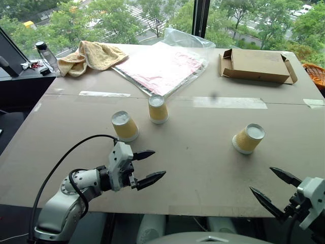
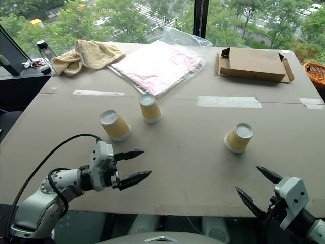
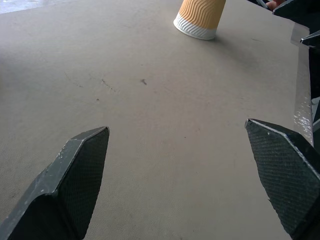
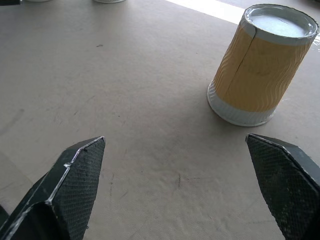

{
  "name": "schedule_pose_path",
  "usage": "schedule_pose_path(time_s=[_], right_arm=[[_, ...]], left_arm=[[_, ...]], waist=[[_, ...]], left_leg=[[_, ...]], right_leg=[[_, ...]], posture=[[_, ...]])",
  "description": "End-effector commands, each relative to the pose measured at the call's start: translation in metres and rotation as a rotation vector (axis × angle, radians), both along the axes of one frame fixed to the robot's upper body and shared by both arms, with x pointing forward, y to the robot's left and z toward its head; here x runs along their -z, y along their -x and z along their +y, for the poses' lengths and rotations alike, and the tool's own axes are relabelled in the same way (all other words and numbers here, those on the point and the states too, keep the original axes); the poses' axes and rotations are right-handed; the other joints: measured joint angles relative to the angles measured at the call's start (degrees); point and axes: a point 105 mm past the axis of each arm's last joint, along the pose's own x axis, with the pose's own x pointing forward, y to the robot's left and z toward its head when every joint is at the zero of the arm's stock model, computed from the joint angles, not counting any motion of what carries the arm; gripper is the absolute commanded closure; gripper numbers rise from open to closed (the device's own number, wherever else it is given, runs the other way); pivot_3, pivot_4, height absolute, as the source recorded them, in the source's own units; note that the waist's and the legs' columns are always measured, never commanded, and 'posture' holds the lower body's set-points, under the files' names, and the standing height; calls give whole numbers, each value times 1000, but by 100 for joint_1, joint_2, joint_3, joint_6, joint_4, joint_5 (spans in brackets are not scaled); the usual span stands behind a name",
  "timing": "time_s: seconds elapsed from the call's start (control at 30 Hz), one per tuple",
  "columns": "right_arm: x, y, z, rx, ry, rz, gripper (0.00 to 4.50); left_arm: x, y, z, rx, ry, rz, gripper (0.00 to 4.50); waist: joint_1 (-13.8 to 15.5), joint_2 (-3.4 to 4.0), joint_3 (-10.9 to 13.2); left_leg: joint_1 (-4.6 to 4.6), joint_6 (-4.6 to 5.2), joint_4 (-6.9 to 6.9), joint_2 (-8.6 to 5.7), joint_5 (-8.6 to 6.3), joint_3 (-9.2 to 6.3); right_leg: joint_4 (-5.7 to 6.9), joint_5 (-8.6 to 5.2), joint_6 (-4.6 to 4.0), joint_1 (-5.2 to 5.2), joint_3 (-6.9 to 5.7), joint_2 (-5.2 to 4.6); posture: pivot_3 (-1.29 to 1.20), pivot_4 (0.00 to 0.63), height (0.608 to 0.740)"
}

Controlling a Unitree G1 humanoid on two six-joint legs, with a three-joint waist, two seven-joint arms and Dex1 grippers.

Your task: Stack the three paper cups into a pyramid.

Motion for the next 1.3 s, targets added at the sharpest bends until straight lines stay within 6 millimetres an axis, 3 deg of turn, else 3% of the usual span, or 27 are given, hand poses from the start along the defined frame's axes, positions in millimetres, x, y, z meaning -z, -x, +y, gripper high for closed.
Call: schedule_pose_path(time_s=[0.03, 0.13, 0.27, 0.37, 0.57, 0.9, 1.0, 1.1, 1.3], right_arm=[[-15, -12, 5, 8, -11, -79, 56], [-35, -37, 4, 104, -30, -200, 56], [-48, -57, -5, 212, -25, -245, 56], [-58, -75, -2, 243, -64, -242, 56], [-53, -99, -1, 277, -80, -194, 56], [-31, -121, -1, 286, -83, -96, 56], [-31, -125, -4, 288, -77, -107, 899], [-37, -126, -1, 266, -81, -133, 2292], [-52, -123, 13, 186, -95, -181, 2368]], left_arm=[[-11, -4, 0, -23, 35, -50, 0], [-10, -10, 5, -51, 68, -85, 0], [-13, -15, 4, -39, 78, -150, 0], [-24, 9, -6, 173, 160, -165, 0], [-35, 25, -9, 313, 166, -159, 0], [-80, 46, -33, 328, 176, -191, 0], [-97, 50, -48, 326, 181, -211, 0], [-101, 49, -53, 303, 178, -204, 0], [-79, 35, -45, 224, 181, -172, 0]], waist=[[0, 0, 0], [-43, 2, -3], [12, 0, -7], [9, 1, -7], [-26, 10, -6], [-41, 12, -4], [-32, 12, -5], [-31, 14, -6], [-54, 23, -6]], left_leg=[[0, 0, 0, 0, 0, 0], [3, 0, 2, 1, 0, 5], [1, 1, 2, -1, 0, -3], [-10, 3, 2, -9, -1, -4], [-8, 4, 0, -7, -1, -7], [-10, 6, 3, -8, -2, -8], [-8, 7, 3, -8, -2, -8], [-9, 7, 7, -8, -2, -11], [1, 8, 3, -8, -3, -1]], right_leg=[[0, 0, 0, 0, 0, 0], [-2, 2, 0, 0, 4, 1], [0, 8, -12, 1, -2, 6], [-5, 10, -13, -1, 2, 3], [-4, 9, -15, -1, 0, 5], [-3, 10, -12, 0, 0, 6], [-2, 10, -12, 0, 1, 6], [1, 11, -11, 0, -1, 7], [1, 10, -10, 2, 11, 14]], posture=[[0, 150, 740], [0, 150, 740], [0, 150, 740], [0, 150, 740], [0, 150, 740], [0, 150, 740], [0, 150, 740], [0, 150, 740], [0, 150, 740]])
